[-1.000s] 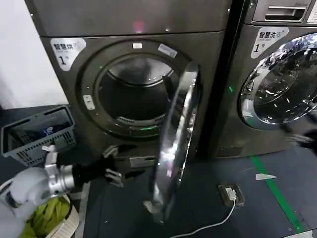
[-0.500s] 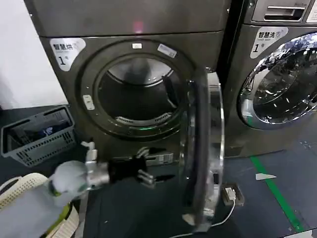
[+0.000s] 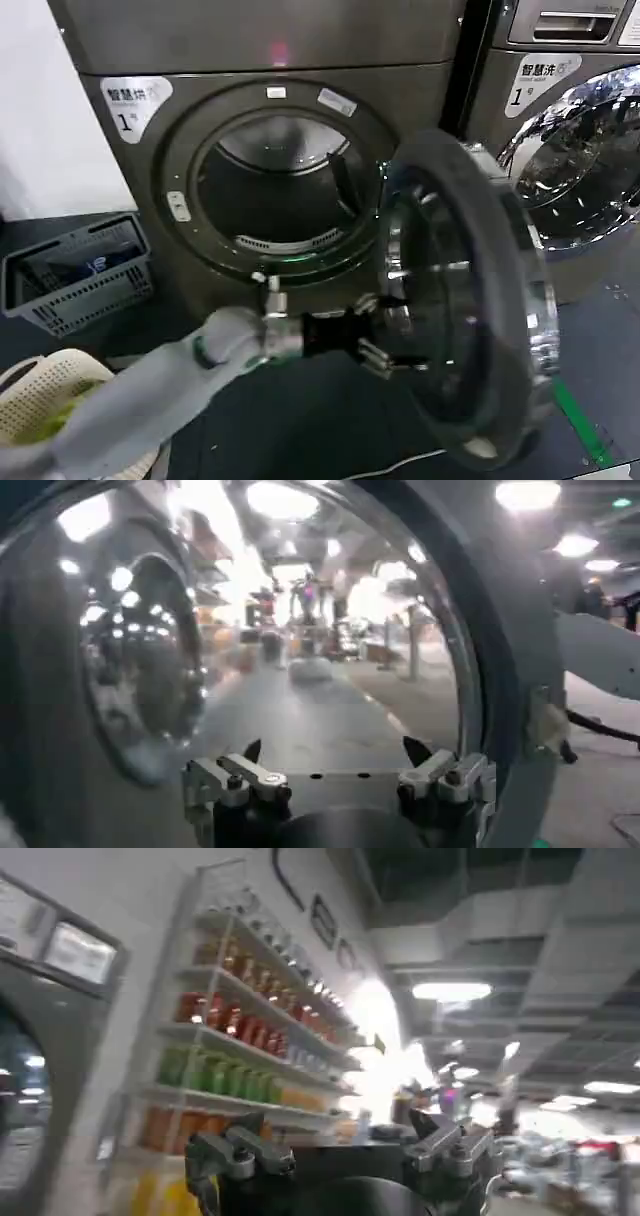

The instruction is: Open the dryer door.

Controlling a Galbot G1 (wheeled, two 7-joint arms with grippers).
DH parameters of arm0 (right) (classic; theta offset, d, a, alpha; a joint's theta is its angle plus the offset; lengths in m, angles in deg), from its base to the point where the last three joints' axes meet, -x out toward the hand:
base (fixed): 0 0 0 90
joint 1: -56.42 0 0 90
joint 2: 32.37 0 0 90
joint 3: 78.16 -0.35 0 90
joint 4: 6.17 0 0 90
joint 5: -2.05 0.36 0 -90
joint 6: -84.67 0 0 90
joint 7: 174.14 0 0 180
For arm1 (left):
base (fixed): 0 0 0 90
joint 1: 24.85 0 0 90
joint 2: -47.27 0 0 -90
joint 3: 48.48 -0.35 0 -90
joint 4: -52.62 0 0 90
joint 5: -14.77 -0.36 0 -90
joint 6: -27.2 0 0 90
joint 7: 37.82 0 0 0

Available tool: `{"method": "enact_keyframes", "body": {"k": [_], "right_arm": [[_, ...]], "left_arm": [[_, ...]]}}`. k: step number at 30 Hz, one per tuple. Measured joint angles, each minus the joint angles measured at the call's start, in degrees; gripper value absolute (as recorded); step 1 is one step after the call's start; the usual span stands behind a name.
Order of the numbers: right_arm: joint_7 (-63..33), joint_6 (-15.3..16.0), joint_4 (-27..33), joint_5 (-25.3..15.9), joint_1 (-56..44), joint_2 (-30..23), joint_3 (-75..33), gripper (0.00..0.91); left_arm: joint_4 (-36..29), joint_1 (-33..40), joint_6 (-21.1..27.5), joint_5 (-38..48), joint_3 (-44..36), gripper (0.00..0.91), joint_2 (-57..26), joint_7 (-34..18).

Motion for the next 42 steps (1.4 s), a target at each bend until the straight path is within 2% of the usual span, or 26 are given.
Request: {"method": "enact_keyframes", "body": {"k": [3, 15, 23, 28, 34, 42], "right_arm": [[0.21, 0.23, 0.52, -1.97, -0.70, -0.37, -1.97, 0.907], [1.99, 0.10, 0.19, -1.48, -3.04, -0.01, -6.71, 0.907], [2.31, -0.02, -0.69, -1.47, -4.07, 0.57, -8.27, 0.907], [2.35, 0.04, -0.73, -1.39, -4.39, 0.80, -9.00, 0.907], [3.58, 0.38, -1.03, -1.43, -4.75, 1.01, -9.24, 0.907], [3.58, 0.52, 0.44, -1.70, -4.83, 2.00, -10.17, 0.907]], "left_arm": [[2.40, 2.32, 0.16, -1.20, -1.88, 0.907, 3.07, -1.69], [13.91, 8.95, 0.22, -3.76, -5.70, 0.907, 17.25, -6.88], [21.84, 11.45, -1.97, -7.43, -6.65, 0.907, 25.64, -11.86], [25.14, 12.49, -1.23, -6.76, -6.58, 0.907, 28.83, -14.01], [28.37, 12.81, -2.77, -8.36, -6.53, 0.907, 32.44, -17.14], [31.57, 12.87, -2.72, -9.49, -6.13, 0.907, 35.28, -17.23]]}}
